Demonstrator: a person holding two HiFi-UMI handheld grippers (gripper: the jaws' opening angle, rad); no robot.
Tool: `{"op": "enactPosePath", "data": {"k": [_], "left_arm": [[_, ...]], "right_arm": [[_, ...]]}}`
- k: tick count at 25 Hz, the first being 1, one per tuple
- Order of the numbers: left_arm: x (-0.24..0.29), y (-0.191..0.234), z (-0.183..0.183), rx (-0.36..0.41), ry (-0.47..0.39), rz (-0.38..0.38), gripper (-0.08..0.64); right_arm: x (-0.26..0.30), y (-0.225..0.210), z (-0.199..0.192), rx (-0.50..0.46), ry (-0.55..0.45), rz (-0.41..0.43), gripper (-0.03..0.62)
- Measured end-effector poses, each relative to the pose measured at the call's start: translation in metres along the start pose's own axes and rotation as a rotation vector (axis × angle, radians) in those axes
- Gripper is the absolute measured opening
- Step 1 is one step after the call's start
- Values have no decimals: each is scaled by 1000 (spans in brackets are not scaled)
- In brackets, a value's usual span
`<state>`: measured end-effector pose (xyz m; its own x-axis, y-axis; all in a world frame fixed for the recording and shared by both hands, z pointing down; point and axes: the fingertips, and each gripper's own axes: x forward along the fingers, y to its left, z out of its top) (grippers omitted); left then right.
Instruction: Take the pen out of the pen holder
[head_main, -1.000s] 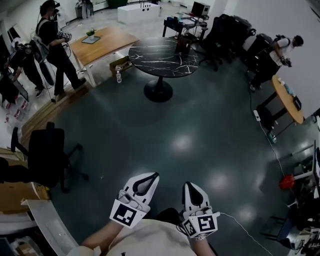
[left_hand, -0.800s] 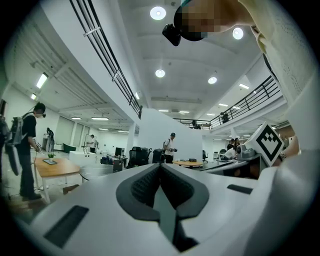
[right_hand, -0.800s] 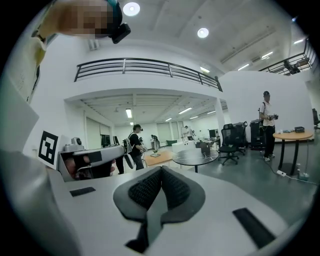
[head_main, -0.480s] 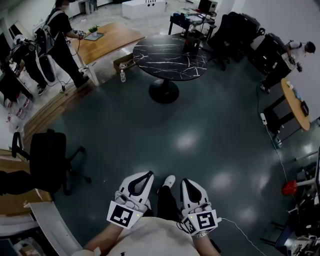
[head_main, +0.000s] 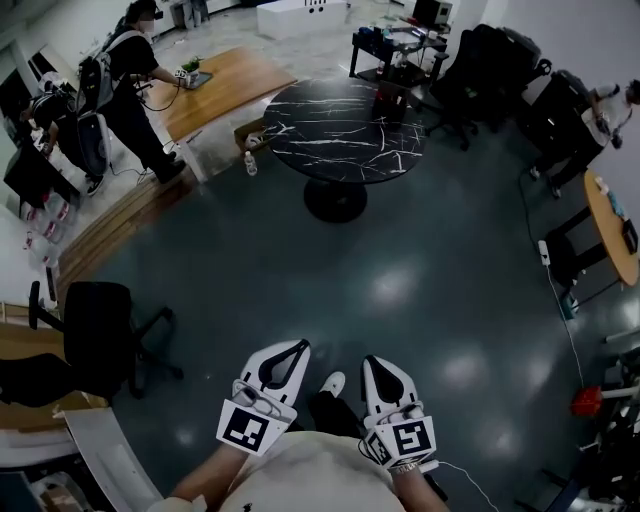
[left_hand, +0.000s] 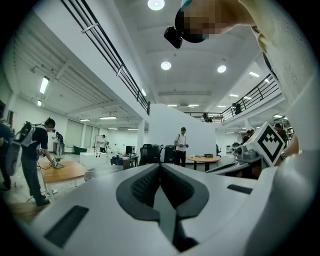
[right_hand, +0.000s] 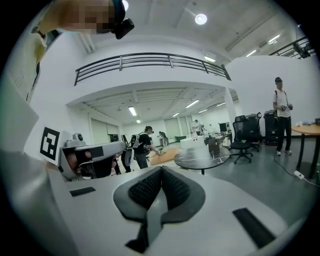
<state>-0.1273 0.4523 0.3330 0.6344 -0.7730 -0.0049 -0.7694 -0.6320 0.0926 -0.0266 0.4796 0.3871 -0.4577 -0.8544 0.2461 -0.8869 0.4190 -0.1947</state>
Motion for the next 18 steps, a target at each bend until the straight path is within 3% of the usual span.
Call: {"op": "enactPosePath", "data": {"k": [9, 18], "left_arm": [[99, 5, 19, 35, -39, 39, 12], [168, 39, 6, -5, -24, 20, 12]], "right_arm": [[44, -74, 33, 7, -19, 56, 18], [98, -122, 41, 8, 17, 17, 18]]}}
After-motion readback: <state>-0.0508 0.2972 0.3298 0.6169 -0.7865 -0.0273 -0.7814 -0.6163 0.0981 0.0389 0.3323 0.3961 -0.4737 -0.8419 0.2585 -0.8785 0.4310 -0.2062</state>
